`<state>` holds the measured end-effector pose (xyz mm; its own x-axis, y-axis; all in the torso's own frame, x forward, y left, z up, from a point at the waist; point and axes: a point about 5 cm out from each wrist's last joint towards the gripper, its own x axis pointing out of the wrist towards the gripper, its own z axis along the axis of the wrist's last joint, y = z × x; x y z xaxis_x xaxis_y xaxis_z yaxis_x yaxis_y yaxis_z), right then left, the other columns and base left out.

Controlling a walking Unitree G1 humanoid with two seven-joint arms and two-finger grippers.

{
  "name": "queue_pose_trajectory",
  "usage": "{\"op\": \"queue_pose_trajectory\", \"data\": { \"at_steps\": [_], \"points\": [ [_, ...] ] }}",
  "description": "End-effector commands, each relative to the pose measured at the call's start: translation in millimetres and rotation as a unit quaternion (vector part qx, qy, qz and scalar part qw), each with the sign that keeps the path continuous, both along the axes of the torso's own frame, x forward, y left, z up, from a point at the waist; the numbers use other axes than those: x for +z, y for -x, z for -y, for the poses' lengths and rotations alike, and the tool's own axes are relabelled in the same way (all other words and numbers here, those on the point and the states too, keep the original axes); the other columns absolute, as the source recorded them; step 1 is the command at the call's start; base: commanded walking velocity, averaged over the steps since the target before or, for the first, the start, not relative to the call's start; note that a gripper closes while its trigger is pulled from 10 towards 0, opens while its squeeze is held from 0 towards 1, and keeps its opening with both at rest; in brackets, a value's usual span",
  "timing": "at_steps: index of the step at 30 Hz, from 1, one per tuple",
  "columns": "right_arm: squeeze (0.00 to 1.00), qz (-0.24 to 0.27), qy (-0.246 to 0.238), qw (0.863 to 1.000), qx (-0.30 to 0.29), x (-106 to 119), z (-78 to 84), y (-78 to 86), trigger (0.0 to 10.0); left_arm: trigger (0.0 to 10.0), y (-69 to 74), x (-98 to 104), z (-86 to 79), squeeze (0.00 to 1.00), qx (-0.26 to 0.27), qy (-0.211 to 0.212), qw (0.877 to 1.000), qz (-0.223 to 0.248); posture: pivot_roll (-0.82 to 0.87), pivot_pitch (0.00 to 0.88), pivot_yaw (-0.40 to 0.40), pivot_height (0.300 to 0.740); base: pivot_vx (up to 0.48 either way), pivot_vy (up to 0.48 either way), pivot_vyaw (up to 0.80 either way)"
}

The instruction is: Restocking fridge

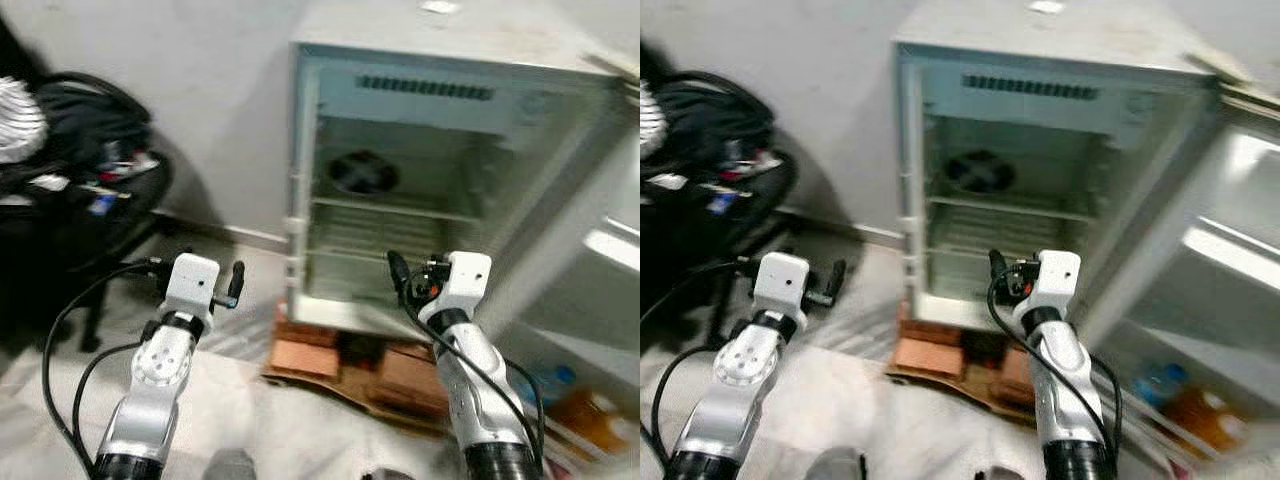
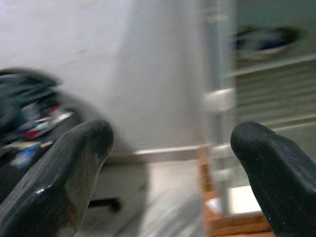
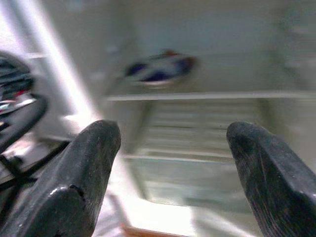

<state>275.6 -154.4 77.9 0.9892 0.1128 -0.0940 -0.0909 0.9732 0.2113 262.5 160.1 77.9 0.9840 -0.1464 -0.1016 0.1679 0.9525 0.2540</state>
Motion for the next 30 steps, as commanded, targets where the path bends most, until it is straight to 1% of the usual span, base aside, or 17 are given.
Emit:
{"op": "queue_pose_trajectory", "data": {
  "at_steps": [1, 3, 6, 7, 8, 10, 11, 13, 15, 16, 18, 21, 22, 24, 25, 27, 30],
  "points": [
    [0.0, 0.009, -0.002, 1.0, -0.007, 3.2, 8.1, -0.6, 10.0, 10.0, 2.5, -4.4, 8.6, 0.0, -0.02, 0.0, 1.0, -0.011, 0.1, 0.033, -0.026, 0.74, 0.0, -0.48, 0.0],
    [0.0, 0.009, -0.004, 1.0, -0.005, 3.2, 7.8, -0.8, 10.0, 10.0, 2.9, -4.9, 9.3, 0.0, -0.021, 0.003, 1.0, -0.012, 0.1, 0.033, -0.026, 0.74, 0.0, -0.48, 0.0],
    [0.0, 0.009, -0.03, 0.999, 0.017, 3.8, 3.9, -0.5, 10.0, 10.0, 3.7, -6.2, 11.0, 0.0, -0.025, 0.007, 1.0, -0.016, 0.1, 0.032, -0.027, 0.74, 0.0, -0.48, 0.0],
    [0.0, 0.006, -0.055, 0.997, 0.056, 4.0, -3.7, 1.9, 10.0, 10.0, 4.6, -6.9, 12.3, 0.0, -0.028, 0.009, 0.999, -0.018, 0.1, 0.032, -0.026, 0.74, 0.0, -0.461, 0.0],
    [0.0, 0.004, -0.064, 0.995, 0.08, 4.1, -8.3, 3.9, 10.0, 10.0, 5.3, -7.3, 13.0, 0.0, -0.03, 0.01, 0.999, -0.018, 0.1, 0.032, -0.027, 0.74, 0.0, -0.454, 0.0],
    [0.0, 0.003, -0.07, 0.992, 0.102, 4.3, -12.4, 5.9, 10.0, 10.0, 5.9, -7.6, 13.8, 0.0, -0.032, 0.011, 0.999, -0.019, 0.1, 0.032, -0.028, 0.74, 0.0, -0.454, 0.0],
    [0.0, -0.009, -0.078, 0.985, 0.154, 2.6, -20.6, 10.5, 10.0, 10.0, 6.9, -8.1, 14.5, 0.0, -0.034, 0.011, 0.999, -0.02, 0.1, 0.032, -0.028, 0.74, 0.0, -0.45, 0.0],
    [0.0, -0.017, -0.088, 0.979, 0.183, 2.1, -24.6, 13.7, 10.0, 10.0, 7.6, -8.7, 14.8, 0.0, -0.035, 0.011, 0.999, -0.021, 0.1, 0.032, -0.029, 0.74, 0.0, -0.45, 0.0],
    [0.0, -0.019, -0.092, 0.978, 0.188, 1.9, -24.9, 14.1, 10.0, 10.0, 7.7, -9.0, 14.8, 0.0, -0.035, 0.01, 0.999, -0.021, 0.1, 0.031, -0.029, 0.74, 0.0, -0.45, 0.0],
    [0.0, -0.027, -0.09, 0.973, 0.211, 0.6, -25.2, 16.0, 10.0, 10.0, 8.0, -9.6, 15.3, 0.0, -0.037, 0.009, 0.999, -0.022, 0.1, 0.032, -0.03, 0.74, 0.0, -0.454, 0.0],
    [0.0, -0.034, -0.087, 0.969, 0.227, -0.9, -24.9, 17.5, 10.0, 10.0, 8.1, -9.9, 15.5, 0.0, -0.039, 0.009, 0.999, -0.023, 0.1, 0.032, -0.029, 0.74, 0.0, -0.458, 0.0],
    [0.0, -0.054, -0.096, 0.959, 0.26, -4.1, -25.0, 22.1, 10.0, 10.0, 8.8, -10.7, 16.0, 0.0, -0.041, 0.011, 0.999, -0.027, 0.1, 0.033, -0.029, 0.74, 0.0, -0.464, 0.0],
    [0.0, -0.054, -0.096, 0.959, 0.26, -4.1, -25.0, 22.1, 10.0, 10.0, 8.8, -10.7, 16.0, 0.0, -0.041, 0.011, 0.999, -0.027, 0.1, 0.033, -0.029, 0.74, 0.0, -0.465, 0.0],
    [0.0, -0.068, -0.085, 0.947, 0.302, -6.7, -26.2, 29.3, 10.0, 10.0, 9.6, -11.0, 16.4, 0.0, -0.043, 0.012, 0.999, -0.028, 0.1, 0.036, -0.027, 0.74, 0.0, -0.465, 0.0],
    [0.0, -0.068, -0.085, 0.947, 0.302, -6.7, -26.2, 29.3, 10.0, 10.0, 9.6, -11.0, 16.4, 0.0, -0.043, 0.012, 0.999, -0.028, 0.1, 0.036, -0.027, 0.74, 0.0, -0.465, 0.0],
    [0.0, -0.079, -0.081, 0.938, 0.326, -8.1, -25.0, 33.6, 10.0, 10.0, 10.2, -11.4, 16.7, 0.0, -0.045, 0.012, 0.999, -0.03, 0.1, 0.037, -0.027, 0.74, 0.0, -0.465, 0.0],
    [0.0, -0.079, -0.081, 0.938, 0.326, -8.1, -25.0, 33.6, 10.0, 10.0, 10.2, -11.4, 16.7, 0.0, -0.045, 0.012, 0.999, -0.03, 0.1, 0.037, -0.027, 0.74, 0.0, -0.465, 0.0]
  ]
}}
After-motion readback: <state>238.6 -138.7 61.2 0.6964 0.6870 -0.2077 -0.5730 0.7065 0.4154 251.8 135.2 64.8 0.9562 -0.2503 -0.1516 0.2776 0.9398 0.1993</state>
